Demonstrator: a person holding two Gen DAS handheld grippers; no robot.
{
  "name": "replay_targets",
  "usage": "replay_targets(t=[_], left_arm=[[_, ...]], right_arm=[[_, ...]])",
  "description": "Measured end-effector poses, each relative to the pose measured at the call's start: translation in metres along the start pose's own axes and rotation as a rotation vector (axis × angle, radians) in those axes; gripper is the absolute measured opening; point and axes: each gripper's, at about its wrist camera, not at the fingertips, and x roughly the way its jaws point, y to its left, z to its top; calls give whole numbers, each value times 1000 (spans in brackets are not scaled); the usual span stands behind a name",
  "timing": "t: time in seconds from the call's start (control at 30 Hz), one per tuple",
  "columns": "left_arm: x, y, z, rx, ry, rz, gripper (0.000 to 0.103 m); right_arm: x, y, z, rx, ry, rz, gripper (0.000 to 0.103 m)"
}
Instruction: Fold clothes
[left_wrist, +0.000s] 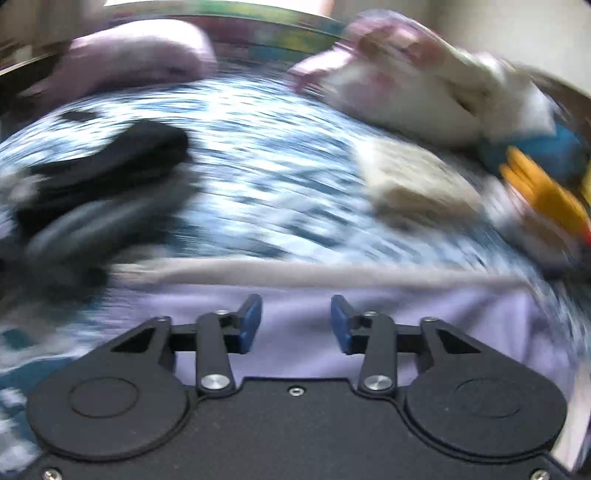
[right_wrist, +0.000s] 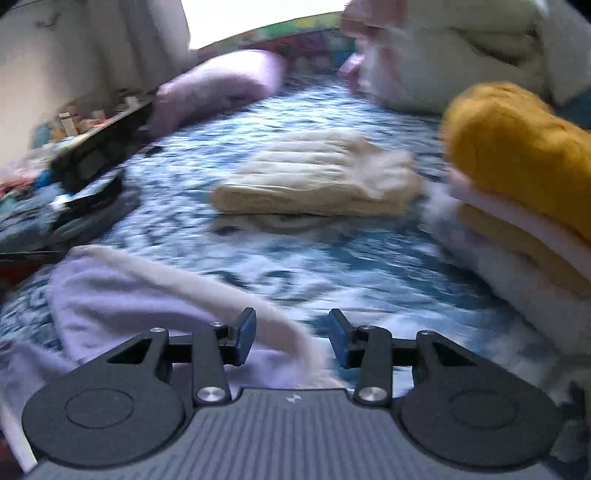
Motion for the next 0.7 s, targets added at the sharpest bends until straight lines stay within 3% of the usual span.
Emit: replay_targets(t=[0.1, 0.13, 0.23, 0.33, 0.47, 0.53, 0.67, 0.7], left_arm=[[33, -32, -7, 57, 51, -12, 35], [50, -37, -10, 53, 92, 22, 36], [64, -52, -9, 112, 108, 82, 40], [46, -55, 3, 75, 43, 19, 40], [68, -67, 7, 106, 71, -8, 43], [101, -69, 7, 129, 113, 88, 48], [98, -37, 28, -158, 78, 32, 47], [91, -32, 31, -185, 56, 32, 47]], right_arm=[[19, 16, -7, -30, 71, 45, 42], [28, 20, -10, -63, 102, 3, 41], [54, 26, -18, -146, 202, -115, 41], [39, 26, -13, -133, 155, -95, 42], [28, 38, -4, -143, 91, -34, 42], [34, 56, -1, -183, 96, 20, 42], [70, 90, -3, -298, 202, -19, 43], [79, 93, -4, -308, 235, -46, 43]])
